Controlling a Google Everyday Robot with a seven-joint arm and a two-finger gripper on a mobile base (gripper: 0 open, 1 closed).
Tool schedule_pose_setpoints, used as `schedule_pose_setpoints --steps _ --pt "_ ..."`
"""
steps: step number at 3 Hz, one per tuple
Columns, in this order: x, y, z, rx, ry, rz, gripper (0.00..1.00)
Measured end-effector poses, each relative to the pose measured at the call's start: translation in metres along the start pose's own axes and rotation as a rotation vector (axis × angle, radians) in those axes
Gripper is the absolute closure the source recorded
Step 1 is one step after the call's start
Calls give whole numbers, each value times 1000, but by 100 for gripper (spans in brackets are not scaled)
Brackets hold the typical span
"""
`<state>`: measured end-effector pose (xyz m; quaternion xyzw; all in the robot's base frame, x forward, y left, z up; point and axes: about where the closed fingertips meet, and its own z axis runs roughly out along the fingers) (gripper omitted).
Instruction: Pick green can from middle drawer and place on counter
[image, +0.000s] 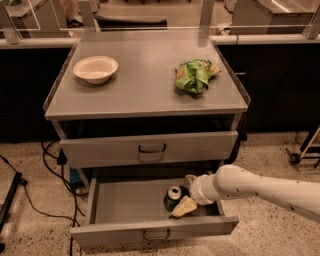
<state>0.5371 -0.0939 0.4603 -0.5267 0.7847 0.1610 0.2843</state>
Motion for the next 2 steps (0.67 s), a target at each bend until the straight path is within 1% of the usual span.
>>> schedule_pose_setpoints --steps 1,2 --pt "2 0 3 -3 5 6 16" --pt "8 -3 12 0 5 17 16"
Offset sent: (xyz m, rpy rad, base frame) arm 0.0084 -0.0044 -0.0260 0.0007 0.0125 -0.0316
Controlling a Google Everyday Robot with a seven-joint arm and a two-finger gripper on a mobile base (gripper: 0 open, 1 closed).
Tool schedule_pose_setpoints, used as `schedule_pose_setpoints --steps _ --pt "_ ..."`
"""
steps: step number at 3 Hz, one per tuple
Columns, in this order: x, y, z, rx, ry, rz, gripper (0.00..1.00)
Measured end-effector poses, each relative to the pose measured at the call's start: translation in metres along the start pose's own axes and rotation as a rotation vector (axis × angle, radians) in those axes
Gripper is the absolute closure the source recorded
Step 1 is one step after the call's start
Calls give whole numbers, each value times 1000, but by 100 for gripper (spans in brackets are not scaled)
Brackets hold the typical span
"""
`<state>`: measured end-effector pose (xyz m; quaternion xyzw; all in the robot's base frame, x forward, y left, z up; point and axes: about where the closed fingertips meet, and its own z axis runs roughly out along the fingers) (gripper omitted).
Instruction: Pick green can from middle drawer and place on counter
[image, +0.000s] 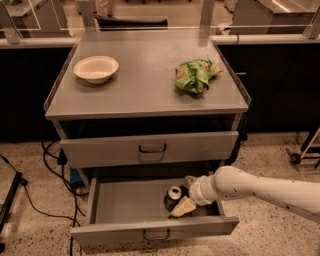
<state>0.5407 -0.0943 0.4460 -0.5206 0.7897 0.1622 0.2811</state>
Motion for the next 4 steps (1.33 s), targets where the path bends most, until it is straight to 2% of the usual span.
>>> schedule_pose_setpoints --steps 2,4 --pt "9 -8 21 16 -23 13 20" --pt "14 -10 48 5 -58 31 20"
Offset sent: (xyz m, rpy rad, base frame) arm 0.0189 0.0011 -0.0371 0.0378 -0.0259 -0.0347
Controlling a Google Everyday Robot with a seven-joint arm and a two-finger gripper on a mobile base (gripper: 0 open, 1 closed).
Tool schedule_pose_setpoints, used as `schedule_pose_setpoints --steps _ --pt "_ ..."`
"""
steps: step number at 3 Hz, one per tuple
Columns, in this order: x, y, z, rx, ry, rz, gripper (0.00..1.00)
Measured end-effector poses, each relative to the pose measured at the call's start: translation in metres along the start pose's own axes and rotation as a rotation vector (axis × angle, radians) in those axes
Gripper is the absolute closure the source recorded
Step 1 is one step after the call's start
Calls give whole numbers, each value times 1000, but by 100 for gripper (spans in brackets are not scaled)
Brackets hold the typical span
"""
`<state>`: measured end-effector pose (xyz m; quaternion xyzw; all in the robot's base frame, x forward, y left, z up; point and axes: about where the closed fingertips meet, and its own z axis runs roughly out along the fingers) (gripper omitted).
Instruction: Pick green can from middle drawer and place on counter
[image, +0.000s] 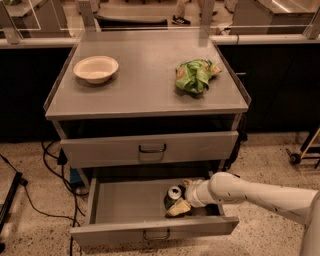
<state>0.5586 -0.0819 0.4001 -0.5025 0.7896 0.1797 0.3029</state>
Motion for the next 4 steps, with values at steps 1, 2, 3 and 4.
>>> schedule_pose_setpoints --steps 1,2,3,4 --pt "-1 3 9 -15 -15 11 22" --pt "-1 3 10 -16 -16 11 38" --pt "-1 3 10 -16 -16 11 60" --pt "-1 3 10 -17 -16 11 85"
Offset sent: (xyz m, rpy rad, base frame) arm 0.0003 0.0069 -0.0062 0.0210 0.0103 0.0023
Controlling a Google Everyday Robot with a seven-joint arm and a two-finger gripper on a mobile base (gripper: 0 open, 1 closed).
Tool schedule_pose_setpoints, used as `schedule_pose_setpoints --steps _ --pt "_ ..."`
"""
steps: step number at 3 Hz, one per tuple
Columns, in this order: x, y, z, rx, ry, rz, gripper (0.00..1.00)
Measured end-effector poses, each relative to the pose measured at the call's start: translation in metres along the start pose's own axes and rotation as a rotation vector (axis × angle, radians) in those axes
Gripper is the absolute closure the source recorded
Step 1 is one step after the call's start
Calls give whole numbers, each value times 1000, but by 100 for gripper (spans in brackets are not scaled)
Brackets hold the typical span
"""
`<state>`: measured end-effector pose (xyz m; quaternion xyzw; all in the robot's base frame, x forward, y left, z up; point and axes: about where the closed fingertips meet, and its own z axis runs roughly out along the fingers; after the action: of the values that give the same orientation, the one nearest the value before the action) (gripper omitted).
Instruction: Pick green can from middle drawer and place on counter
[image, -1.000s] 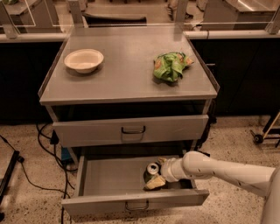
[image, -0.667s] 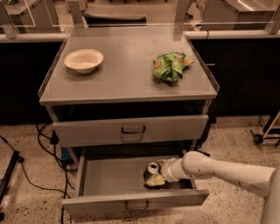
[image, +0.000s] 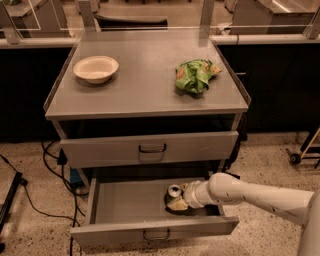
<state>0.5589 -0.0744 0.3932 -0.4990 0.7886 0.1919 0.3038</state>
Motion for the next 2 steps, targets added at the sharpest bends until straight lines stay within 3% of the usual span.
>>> schedule_pose_setpoints --steps 1,2 --pt "0 0 0 0 0 0 100" --pt "0 0 0 -2 0 -2 100"
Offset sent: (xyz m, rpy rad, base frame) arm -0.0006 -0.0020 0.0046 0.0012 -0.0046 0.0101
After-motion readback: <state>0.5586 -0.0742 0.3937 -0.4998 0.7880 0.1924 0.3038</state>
